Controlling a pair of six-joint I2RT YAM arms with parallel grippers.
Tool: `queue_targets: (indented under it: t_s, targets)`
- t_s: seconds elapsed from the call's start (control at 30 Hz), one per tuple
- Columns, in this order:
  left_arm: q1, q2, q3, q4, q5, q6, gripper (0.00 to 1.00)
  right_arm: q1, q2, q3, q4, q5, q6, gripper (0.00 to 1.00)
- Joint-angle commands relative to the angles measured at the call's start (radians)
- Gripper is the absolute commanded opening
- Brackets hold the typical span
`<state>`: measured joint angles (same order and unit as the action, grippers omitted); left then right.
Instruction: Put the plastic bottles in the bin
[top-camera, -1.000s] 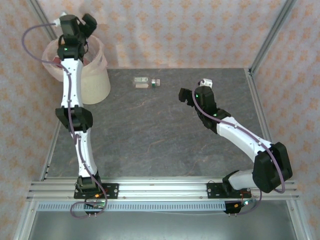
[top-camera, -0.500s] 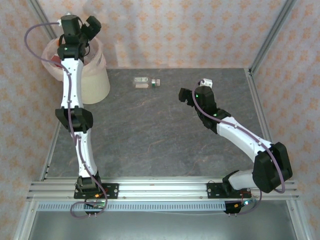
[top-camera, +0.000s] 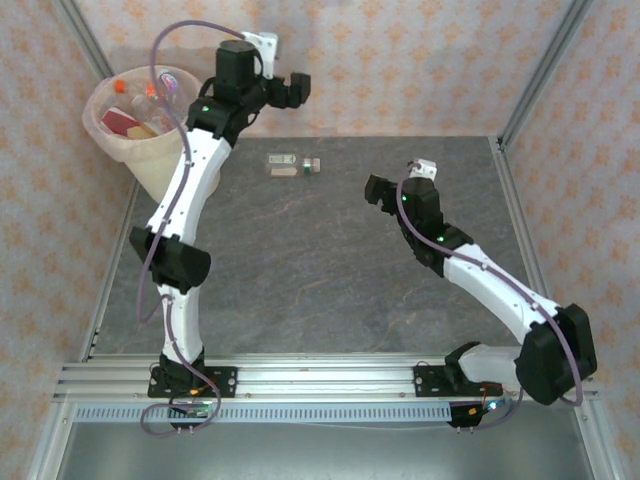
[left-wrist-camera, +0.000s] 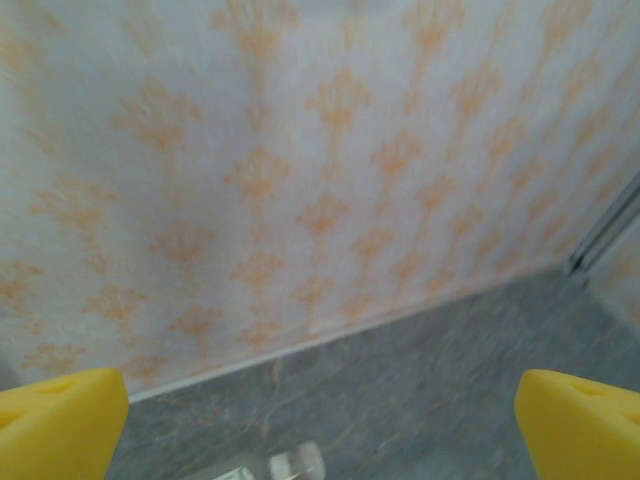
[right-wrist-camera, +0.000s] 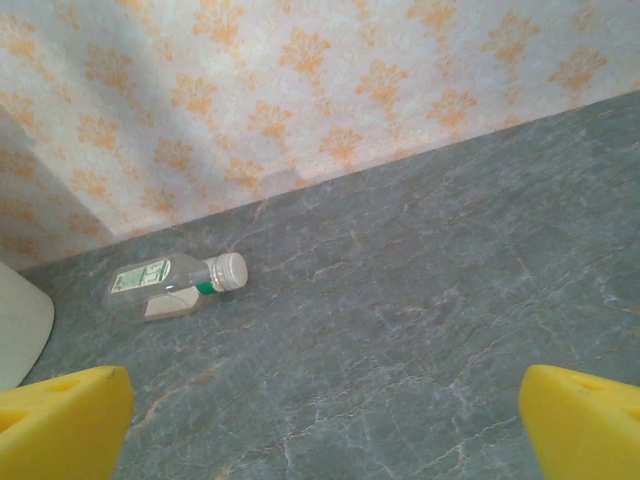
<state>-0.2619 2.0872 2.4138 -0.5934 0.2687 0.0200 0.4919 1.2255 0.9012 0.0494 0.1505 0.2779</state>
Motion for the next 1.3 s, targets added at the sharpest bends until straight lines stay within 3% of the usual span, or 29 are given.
queue_targets:
  t_s: [0.0, 0.27, 0.37, 0.53, 0.73, 0.87, 1.03, 1.17, 1.27]
  targets:
    - [-0.012, 0.086, -0.031, -0.042, 0.091, 0.229, 1.00, -0.004, -0.080, -0.053, 0.015, 0.077, 0.014, 0.99]
    - [-0.021, 0.266, -0.007, -0.111, 0.158, 0.506, 1.00, -0.006, -0.181, -0.107, -0.045, 0.130, -0.022, 0.99]
    - [-0.010, 0.329, 0.001, -0.091, 0.237, 0.531, 1.00, -0.006, -0.191, -0.106, -0.065, 0.142, -0.030, 0.99]
    - [-0.001, 0.439, 0.079, -0.064, 0.211, 0.546, 1.00, -0.005, -0.186, -0.109, -0.060, 0.152, -0.032, 0.99]
    - [0.014, 0.582, 0.235, -0.161, 0.219, 0.621, 1.00, -0.005, -0.175, -0.102, -0.059, 0.159, -0.048, 0.99]
    - [0.020, 0.608, 0.222, -0.184, 0.127, 0.668, 1.00, -0.006, -0.169, -0.100, -0.056, 0.160, -0.055, 0.99]
    - [0.042, 0.614, 0.211, -0.231, 0.136, 0.667, 1.00, -0.006, -0.159, -0.100, -0.053, 0.159, -0.055, 0.99]
    - [0.034, 0.584, 0.198, -0.371, 0.184, 0.702, 1.00, -0.006, -0.148, -0.097, -0.052, 0.151, -0.050, 0.99]
    - [0.017, 0.506, 0.097, -0.445, 0.190, 0.718, 1.00, -0.005, -0.144, -0.096, -0.049, 0.150, -0.045, 0.99]
